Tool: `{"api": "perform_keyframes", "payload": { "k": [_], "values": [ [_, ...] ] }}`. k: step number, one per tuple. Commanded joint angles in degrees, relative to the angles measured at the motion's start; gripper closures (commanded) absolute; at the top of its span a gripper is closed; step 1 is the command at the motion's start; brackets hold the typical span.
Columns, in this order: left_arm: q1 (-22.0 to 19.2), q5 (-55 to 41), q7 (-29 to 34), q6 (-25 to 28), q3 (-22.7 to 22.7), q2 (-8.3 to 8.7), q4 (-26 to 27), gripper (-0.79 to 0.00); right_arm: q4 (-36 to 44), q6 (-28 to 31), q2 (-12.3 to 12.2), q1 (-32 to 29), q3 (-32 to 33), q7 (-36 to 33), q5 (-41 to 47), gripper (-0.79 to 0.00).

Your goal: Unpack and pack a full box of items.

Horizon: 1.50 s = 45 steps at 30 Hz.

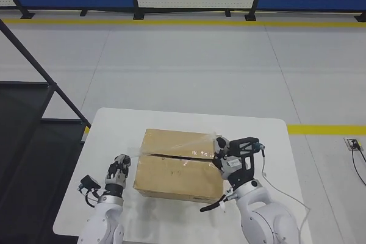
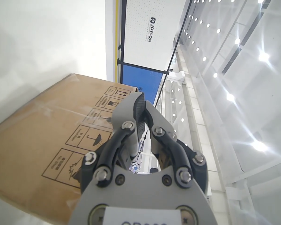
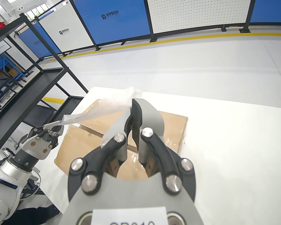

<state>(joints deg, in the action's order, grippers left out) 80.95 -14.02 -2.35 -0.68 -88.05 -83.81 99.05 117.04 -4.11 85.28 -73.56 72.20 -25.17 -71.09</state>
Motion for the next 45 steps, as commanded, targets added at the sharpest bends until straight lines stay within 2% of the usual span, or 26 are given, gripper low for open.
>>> {"api": "perform_keyframes", "payload": {
  "k": [1, 13, 26, 42, 43, 45],
  "values": [
    [-0.27, 0.19, -0.17, -0.1, 0.39, -0.02, -0.46, 0.0, -0.36, 0.24, -0.08, -0.33, 0.39, 0.27, 0.38, 0.0],
    [-2.05, 1.09, -0.77, -0.87, 2.06, -0.06, -3.55, 0.0, -2.81, 1.02, -0.45, -0.19, 1.26, 0.44, 1.12, 0.0],
    [-2.71, 0.54, -1.1, -1.69, 2.61, -0.06, -4.41, 0.0, -5.36, 0.73, -0.81, -0.33, 2.81, 0.29, 2.94, 0.0],
    [-5.38, 1.58, -1.75, -3.22, 3.97, -0.12, -8.77, 0.0, -6.78, 1.34, -1.3, -0.59, 3.7, 0.49, 4.42, 0.0],
    [-5.37, 1.61, -1.74, -3.19, 4.02, -0.12, -8.81, -0.034, -6.83, 1.35, -1.33, -0.55, 3.7, 0.48, 4.48, 0.0],
    [-5.28, 1.87, -1.63, -3.24, 4.17, -0.1, -8.86, -0.194, -6.94, 1.34, -1.37, -0.43, 3.66, 0.5, 4.55, 0.0]
  ]
}}
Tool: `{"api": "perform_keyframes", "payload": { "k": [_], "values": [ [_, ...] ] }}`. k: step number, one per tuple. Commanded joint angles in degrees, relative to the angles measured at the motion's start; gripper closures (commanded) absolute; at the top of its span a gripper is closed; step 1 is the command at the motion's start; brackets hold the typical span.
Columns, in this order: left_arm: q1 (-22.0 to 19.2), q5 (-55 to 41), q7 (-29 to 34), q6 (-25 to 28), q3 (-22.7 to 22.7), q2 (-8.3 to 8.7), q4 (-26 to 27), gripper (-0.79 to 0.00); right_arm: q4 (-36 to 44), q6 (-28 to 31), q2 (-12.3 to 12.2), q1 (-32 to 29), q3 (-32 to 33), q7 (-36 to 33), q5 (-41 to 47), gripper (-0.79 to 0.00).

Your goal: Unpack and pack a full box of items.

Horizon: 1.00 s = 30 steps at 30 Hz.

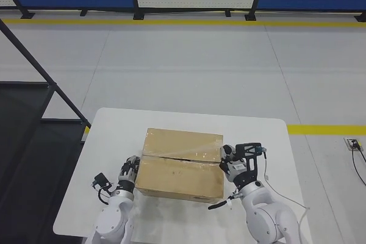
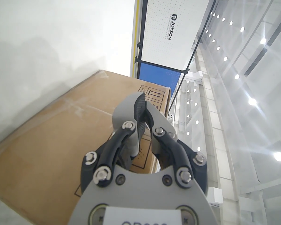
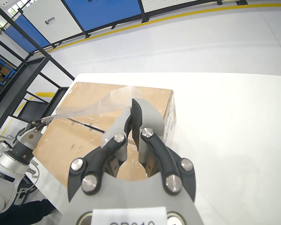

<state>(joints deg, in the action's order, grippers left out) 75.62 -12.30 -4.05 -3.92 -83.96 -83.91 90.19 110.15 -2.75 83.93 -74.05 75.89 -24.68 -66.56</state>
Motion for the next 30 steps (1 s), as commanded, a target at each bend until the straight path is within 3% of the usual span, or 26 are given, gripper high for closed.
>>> {"api": "perform_keyframes", "payload": {
  "k": [1, 3, 4, 5, 15, 19, 21, 24, 28, 29, 30],
  "values": [
    [0.12, 0.32, 0.12, 0.02, 0.11, 0.03, 0.0, -0.252, -0.12, -0.05, -0.03, 0.15, -0.07, 0.02, 0.05, 0.0],
    [0.21, 0.51, 0.09, 0.05, 0.1, 0.05, 0.02, -0.385, -0.34, -0.07, -0.07, 0.4, -0.18, -0.18, 0.04, 0.0],
    [0.25, 0.51, -0.01, 0.17, 0.04, 0.06, 0.09, -0.499, -0.41, -0.11, -0.09, 0.54, -0.23, -0.28, 0.13, 0.0],
    [0.35, 0.34, -0.08, 0.34, -0.05, 0.06, 0.16, -0.529, -0.5, -0.07, -0.11, 0.68, -0.28, -0.41, 0.1, 0.0],
    [0.9, -0.9, -1.23, 0.78, -1.74, 0.18, 1.31, -0.594, -1.13, -0.18, -0.3, 1.58, -0.56, -0.53, 0.34, 0.0],
    [1.49, -0.58, -4.09, 3.64, -3.27, 0.21, 2.5, -0.622, -1.14, -0.23, -0.38, 1.65, -0.64, -0.61, 0.53, 0.0],
    [2.12, -0.98, -5.02, 5.06, -4.19, 0.23, 3.88, -0.65, -1.16, -0.19, -0.44, 1.61, -0.57, -0.6, 0.58, 0.0],
    [3.2, -0.54, -6.68, 7.24, -5.73, 0.31, 6.64, -0.773, -1.25, -0.25, -0.51, 1.51, -0.46, -0.45, 0.74, 0.0],
    [4.82, -2.69, -7.68, 9.34, -7.14, 0.25, 12.1, -0.742, -1.44, -0.17, -0.61, 1.49, -0.43, -0.44, 0.94, 0.0],
    [5.24, -3.08, -7.73, 9.66, -7.21, 0.23, 13.62, -0.699, -1.47, -0.17, -0.63, 1.48, -0.45, -0.41, 0.96, 0.0],
    [5.66, -3.31, -7.67, 9.91, -7.09, 0.2, 15.07, -0.588, -1.52, -0.14, -0.65, 1.48, -0.48, -0.41, 1.05, 0.0]
  ]
}}
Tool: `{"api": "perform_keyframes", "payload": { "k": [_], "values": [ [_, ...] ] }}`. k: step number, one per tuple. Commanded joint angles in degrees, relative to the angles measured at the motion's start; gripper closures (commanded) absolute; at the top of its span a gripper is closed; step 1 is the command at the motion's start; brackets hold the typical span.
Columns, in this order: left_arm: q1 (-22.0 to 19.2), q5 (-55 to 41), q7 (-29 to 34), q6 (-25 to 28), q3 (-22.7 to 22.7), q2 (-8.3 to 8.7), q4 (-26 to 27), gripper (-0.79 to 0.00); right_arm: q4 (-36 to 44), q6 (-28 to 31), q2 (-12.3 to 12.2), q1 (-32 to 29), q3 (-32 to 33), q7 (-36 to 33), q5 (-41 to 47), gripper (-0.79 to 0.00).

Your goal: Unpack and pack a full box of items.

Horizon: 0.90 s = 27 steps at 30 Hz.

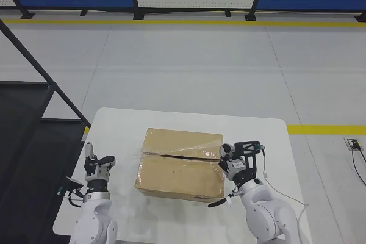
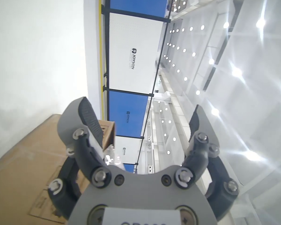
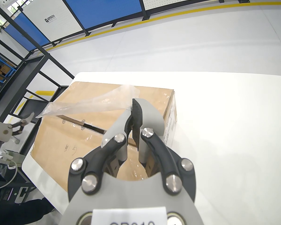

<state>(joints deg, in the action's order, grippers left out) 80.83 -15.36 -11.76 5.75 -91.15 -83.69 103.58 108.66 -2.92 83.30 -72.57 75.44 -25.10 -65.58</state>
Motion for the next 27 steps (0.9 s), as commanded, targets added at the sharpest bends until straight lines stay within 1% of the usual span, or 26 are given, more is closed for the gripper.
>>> {"api": "perform_keyframes", "payload": {
  "k": [1, 2, 3, 4, 5, 6, 7, 10, 13, 21, 24, 27],
  "values": [
    [0.85, -0.29, 0.2, 0.39, 0.46, -0.07, 3.05, -0.471, -0.05, 0.04, -0.04, 0.01, -0.04, 0.01, 0.13, 0.0],
    [1.22, -0.17, 0.54, 0.44, 0.99, -0.1, 4.27, -0.372, -0.07, 0.04, -0.06, 0.02, -0.04, 0.02, 0.15, 0.0],
    [1.49, 0.18, 0.88, 0.49, 1.64, -0.13, 5.25, -0.308, -0.09, 0.03, -0.08, 0.04, -0.06, 0.03, 0.18, 0.0],
    [1.69, 0.63, 1.09, 0.42, 2.34, -0.16, 5.89, -0.268, -0.13, 0.02, -0.1, 0.05, -0.09, 0.06, 0.19, 0.0],
    [1.75, 0.77, 1.83, -0.04, 3.37, -0.2, 6.39, -0.132, -0.2, 0.03, -0.12, 0.09, -0.17, 0.07, 0.18, 0.0],
    [1.63, 1.28, 2.14, -0.45, 4.1, -0.23, 6.66, -0.022, -0.24, 0.11, -0.14, 0.15, -0.24, 0.13, 0.14, 0.0],
    [1.33, 2.0, 1.91, -0.69, 4.78, -0.27, 6.57, 0.0, -0.3, 0.12, -0.15, 0.18, -0.3, 0.15, 0.19, 0.0],
    [-0.04, 3.45, 1.0, -2.45, 7.01, -0.47, 5.55, 0.0, -0.38, 0.06, -0.2, 0.28, -0.42, 0.15, 0.31, 0.0],
    [-0.98, 6.2, -0.65, -4.25, 8.26, -0.58, 4.89, 0.0, -0.37, -0.05, -0.25, 0.31, -0.51, 0.18, 0.34, 0.0],
    [-0.98, 6.2, -0.65, -4.25, 8.26, -0.58, 4.89, 0.0, -0.25, -0.33, -0.38, 0.42, -0.75, 0.35, 0.32, 0.0],
    [-0.98, 9.13, 1.03, -4.48, 7.74, -0.32, 4.37, 0.0, -0.36, -0.29, -0.42, 0.72, -0.89, 0.29, 0.32, 0.0],
    [-2.11, 14.33, 3.29, -5.19, 6.37, 0.15, 3.78, 0.0, -0.71, -0.22, -0.46, 1.29, -1.02, -0.08, 0.44, 0.0]
  ]
}}
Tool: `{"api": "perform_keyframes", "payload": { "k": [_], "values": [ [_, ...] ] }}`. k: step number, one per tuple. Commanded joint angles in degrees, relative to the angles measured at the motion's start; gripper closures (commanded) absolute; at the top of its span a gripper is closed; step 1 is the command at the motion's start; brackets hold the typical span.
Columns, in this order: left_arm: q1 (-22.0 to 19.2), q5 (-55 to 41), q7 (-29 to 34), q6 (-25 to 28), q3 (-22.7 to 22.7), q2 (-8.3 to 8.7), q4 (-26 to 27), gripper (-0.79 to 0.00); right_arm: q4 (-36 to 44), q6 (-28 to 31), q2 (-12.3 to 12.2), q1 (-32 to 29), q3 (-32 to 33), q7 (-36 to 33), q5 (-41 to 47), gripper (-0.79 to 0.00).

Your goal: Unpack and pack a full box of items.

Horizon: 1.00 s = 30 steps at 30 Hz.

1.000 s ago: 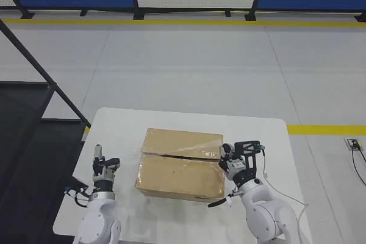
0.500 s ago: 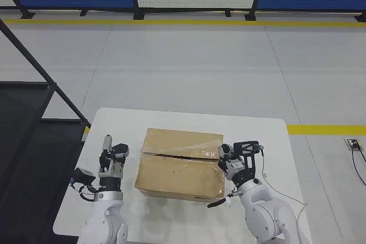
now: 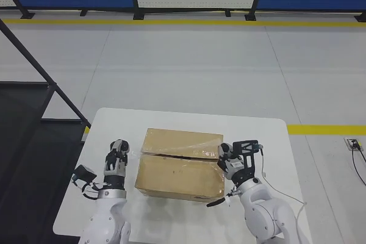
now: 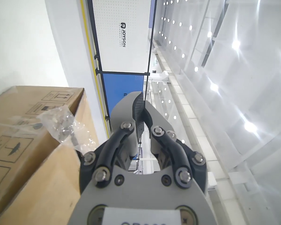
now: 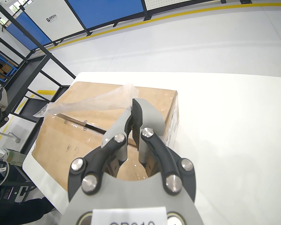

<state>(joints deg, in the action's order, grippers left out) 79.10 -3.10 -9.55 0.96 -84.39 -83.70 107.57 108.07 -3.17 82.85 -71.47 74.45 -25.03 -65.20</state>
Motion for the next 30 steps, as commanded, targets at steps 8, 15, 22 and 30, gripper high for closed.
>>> {"api": "perform_keyframes", "payload": {
  "k": [8, 15, 22, 30],
  "values": [
    [-1.8, 24.39, 19.55, 0.19, -4.75, 2.81, -0.11, 0.0, -0.6, 0.24, -0.14, 0.8, -0.19, -0.4, 0.33, 0.0],
    [-2.36, 27.68, 24.11, 1.62, -5.74, 3.4, -0.36, 0.0, -0.46, -0.02, -0.26, 0.31, -0.44, -0.24, 0.21, 0.0],
    [-2.58, 34.95, 25.44, 0.17, -4.32, 3.8, -1.83, 0.0, 0.1, -0.57, -0.38, -0.29, -0.62, -0.11, -0.01, 0.0],
    [-8.02, 36.23, 33.37, -3.69, -2.99, 4.29, -4.36, 0.0, 0.96, -0.69, -0.57, -1.06, -0.79, -0.35, -0.89, 0.0]
  ]
}}
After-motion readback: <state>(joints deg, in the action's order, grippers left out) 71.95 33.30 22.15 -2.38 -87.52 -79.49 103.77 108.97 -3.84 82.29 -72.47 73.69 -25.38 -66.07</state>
